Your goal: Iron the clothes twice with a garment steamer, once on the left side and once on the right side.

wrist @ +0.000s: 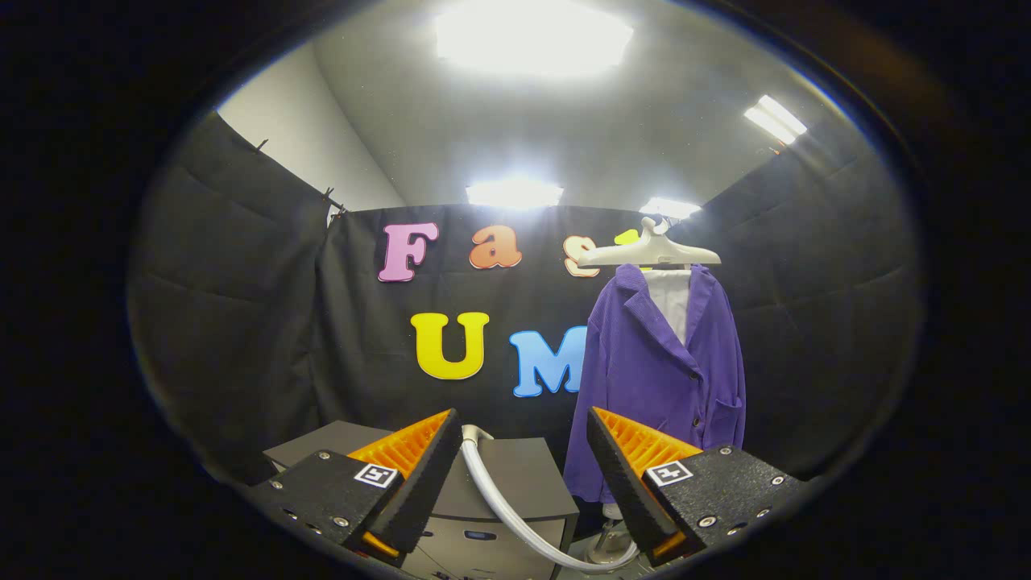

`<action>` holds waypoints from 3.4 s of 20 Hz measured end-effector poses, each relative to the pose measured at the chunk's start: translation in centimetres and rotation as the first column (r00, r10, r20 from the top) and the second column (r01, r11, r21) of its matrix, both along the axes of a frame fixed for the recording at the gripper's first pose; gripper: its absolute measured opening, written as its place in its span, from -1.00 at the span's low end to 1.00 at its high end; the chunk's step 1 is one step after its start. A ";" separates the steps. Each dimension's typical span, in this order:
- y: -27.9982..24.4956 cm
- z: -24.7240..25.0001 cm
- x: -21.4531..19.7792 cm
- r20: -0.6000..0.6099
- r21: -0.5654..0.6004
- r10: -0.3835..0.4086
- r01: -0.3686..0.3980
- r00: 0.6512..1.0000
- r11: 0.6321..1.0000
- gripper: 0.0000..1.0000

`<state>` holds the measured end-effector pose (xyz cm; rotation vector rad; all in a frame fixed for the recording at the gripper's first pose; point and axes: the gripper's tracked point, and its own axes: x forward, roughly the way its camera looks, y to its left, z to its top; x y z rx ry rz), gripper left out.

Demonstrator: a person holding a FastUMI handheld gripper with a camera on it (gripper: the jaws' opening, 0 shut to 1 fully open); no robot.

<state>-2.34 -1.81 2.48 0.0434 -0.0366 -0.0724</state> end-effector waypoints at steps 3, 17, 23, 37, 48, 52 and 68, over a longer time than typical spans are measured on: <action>0.6 0.2 -1.0 -0.010 -0.006 0.041 -0.041 0.999 0.999 0.91; -1.2 2.8 -9.7 -0.033 -0.083 0.325 -0.327 0.945 0.942 0.91; -2.6 1.1 -8.6 -0.071 -0.020 0.378 -0.381 0.923 0.925 0.91; 5.4 -2.1 17.5 -0.209 0.098 0.268 -0.252 0.941 0.963 0.91; 8.7 -16.0 33.8 -0.630 0.277 0.205 -0.030 0.749 0.960 0.86; 9.2 -19.4 34.8 -0.710 0.321 0.220 0.030 0.669 0.946 0.77; 11.5 -25.1 35.2 -0.797 0.226 0.158 0.044 0.583 0.973 -0.19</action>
